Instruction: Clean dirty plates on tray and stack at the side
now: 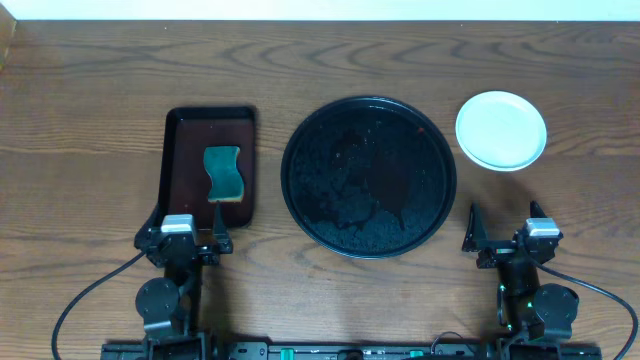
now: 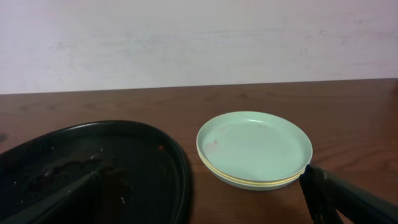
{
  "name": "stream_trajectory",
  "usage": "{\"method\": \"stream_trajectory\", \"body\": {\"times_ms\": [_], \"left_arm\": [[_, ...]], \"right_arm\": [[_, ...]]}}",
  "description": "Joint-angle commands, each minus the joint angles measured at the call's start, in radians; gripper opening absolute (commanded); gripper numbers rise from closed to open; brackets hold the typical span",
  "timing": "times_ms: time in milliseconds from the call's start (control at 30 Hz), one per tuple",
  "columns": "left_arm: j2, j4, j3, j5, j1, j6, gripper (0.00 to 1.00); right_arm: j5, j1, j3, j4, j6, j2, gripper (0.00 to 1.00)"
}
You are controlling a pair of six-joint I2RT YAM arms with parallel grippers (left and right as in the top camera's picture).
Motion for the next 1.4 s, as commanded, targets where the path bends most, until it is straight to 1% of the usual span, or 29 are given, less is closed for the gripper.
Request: {"method": "stream_trajectory", "body": {"times_ms": [0, 500, 933, 1100, 1200, 1367], "left_arm": [[-0.038, -0.066, -0.003, 0.006, -0.018, 0.024, 1.00], [-0.039, -0.068, -0.003, 0.006, -0.119, 0.024, 1.00], [-0.039, -0.068, -0.003, 0.004, -0.121, 0.024, 1.00], [-0.039, -0.074, -0.003, -0.064, -0.121, 0.018, 1.00], [-0.039, -0.080, -0.003, -0.120, -0.121, -0.030, 1.00], [-0.039, -0.080, -0.003, -0.118, -0.121, -0.029, 1.00]], "right_arm": [[0.006, -0.009, -0.002, -0.005, -0.012, -0.006, 0.99], [0.006, -0.009, -0.002, -0.004, -0.012, -0.005, 0.99], [0.006, -0.009, -0.002, -0.004, -0.012, -0.005, 0.99], [0.006, -0.009, -0.002, -0.005, -0.012, -0.005, 0.99], [0.006, -0.009, -0.002, -0.004, -0.012, -0.005, 0.99], [0.006, -0.009, -0.002, -0.004, -0.012, -0.005, 0.99]]}}
